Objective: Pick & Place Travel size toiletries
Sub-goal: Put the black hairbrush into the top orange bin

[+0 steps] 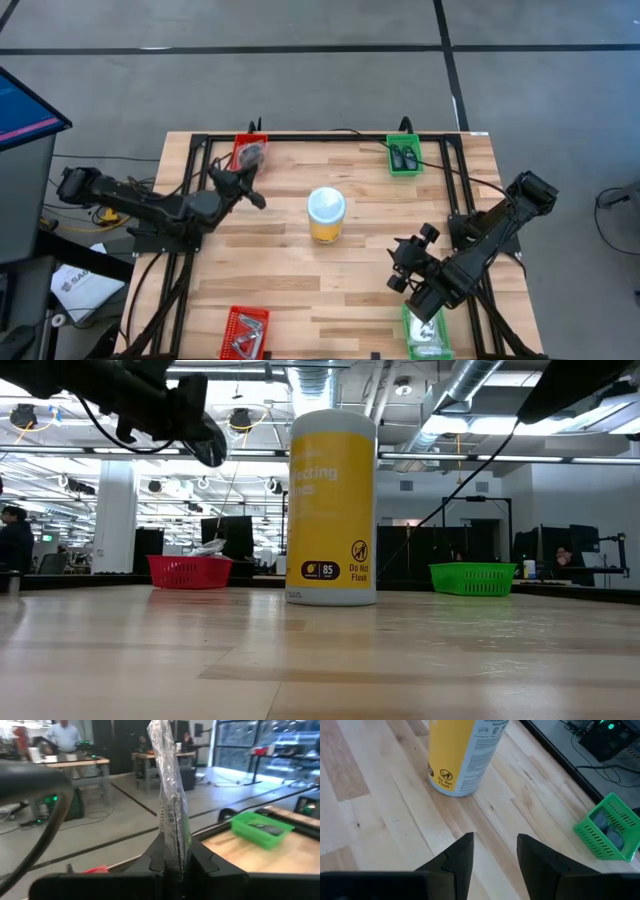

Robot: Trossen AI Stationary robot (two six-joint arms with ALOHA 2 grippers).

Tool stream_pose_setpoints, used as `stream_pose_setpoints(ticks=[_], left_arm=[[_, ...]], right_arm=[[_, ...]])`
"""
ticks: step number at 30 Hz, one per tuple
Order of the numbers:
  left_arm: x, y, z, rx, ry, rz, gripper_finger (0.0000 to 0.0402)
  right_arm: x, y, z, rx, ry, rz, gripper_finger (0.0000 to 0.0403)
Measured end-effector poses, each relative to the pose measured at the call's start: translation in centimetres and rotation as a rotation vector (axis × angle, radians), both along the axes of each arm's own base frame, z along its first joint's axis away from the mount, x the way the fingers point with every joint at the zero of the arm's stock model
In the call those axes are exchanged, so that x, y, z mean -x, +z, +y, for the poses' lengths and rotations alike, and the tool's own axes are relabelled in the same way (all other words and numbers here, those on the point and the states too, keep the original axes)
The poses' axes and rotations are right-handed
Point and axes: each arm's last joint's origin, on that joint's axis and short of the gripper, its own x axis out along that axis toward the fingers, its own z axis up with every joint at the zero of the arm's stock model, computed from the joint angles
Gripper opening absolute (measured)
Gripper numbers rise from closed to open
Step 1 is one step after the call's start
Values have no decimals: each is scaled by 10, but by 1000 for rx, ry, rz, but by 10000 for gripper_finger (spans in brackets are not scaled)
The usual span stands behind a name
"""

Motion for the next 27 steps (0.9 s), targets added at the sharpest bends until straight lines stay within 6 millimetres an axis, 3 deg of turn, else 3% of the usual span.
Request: stream_pose_setpoints(ticks=[11, 27], left_arm=[[1, -6, 39, 112, 67, 146, 19], [29, -28, 95, 368, 207, 288, 19]], right_arm=[[0, 0, 0, -3, 0, -4, 138], [-1, 0, 0, -6, -1, -7, 137]])
